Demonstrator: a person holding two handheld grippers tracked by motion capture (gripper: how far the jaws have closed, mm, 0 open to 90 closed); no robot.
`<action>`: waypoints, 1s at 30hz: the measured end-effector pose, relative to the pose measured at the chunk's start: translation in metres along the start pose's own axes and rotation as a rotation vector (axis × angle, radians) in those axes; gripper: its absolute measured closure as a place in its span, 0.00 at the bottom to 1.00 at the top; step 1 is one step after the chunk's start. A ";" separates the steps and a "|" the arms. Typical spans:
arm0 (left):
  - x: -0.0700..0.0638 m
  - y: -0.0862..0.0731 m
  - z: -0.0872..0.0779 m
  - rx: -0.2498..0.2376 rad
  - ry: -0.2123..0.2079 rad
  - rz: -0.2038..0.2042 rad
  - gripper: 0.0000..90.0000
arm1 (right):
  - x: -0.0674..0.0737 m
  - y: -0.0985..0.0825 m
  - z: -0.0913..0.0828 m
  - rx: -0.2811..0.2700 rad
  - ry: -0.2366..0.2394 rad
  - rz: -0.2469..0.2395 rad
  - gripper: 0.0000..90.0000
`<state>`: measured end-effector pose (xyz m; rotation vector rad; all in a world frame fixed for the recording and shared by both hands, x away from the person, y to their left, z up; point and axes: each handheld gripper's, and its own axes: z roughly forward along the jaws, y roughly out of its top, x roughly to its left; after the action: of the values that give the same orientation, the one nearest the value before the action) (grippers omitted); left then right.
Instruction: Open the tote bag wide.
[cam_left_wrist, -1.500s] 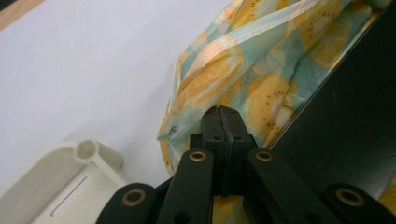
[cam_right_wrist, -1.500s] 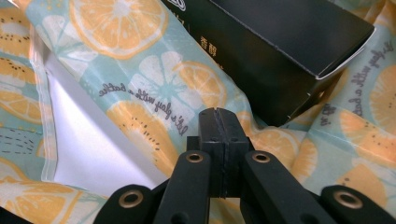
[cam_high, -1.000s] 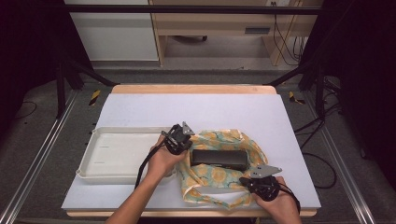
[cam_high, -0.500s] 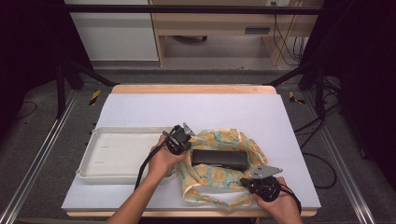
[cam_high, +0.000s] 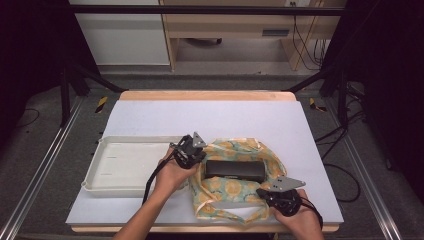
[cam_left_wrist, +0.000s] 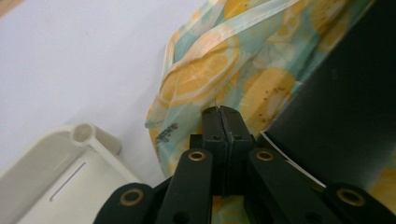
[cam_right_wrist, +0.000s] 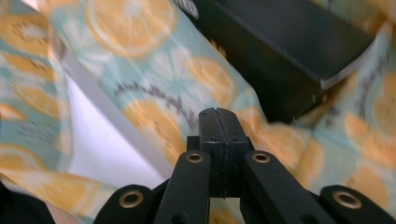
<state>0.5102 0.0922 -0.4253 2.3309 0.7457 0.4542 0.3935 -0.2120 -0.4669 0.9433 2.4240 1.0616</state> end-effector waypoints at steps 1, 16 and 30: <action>-0.001 0.000 -0.005 -0.014 0.003 0.003 1.00 | 0.002 0.004 -0.001 -0.012 0.004 -0.009 1.00; -0.056 -0.001 -0.038 -0.126 -0.143 0.086 1.00 | -0.017 0.022 -0.022 -0.106 -0.046 0.028 1.00; -0.082 -0.030 -0.001 -0.009 -0.176 0.114 1.00 | -0.030 0.012 -0.020 -0.091 -0.076 0.057 1.00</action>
<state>0.4341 0.0615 -0.4550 2.3764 0.5281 0.2953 0.4102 -0.2374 -0.4430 1.0093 2.2799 1.1251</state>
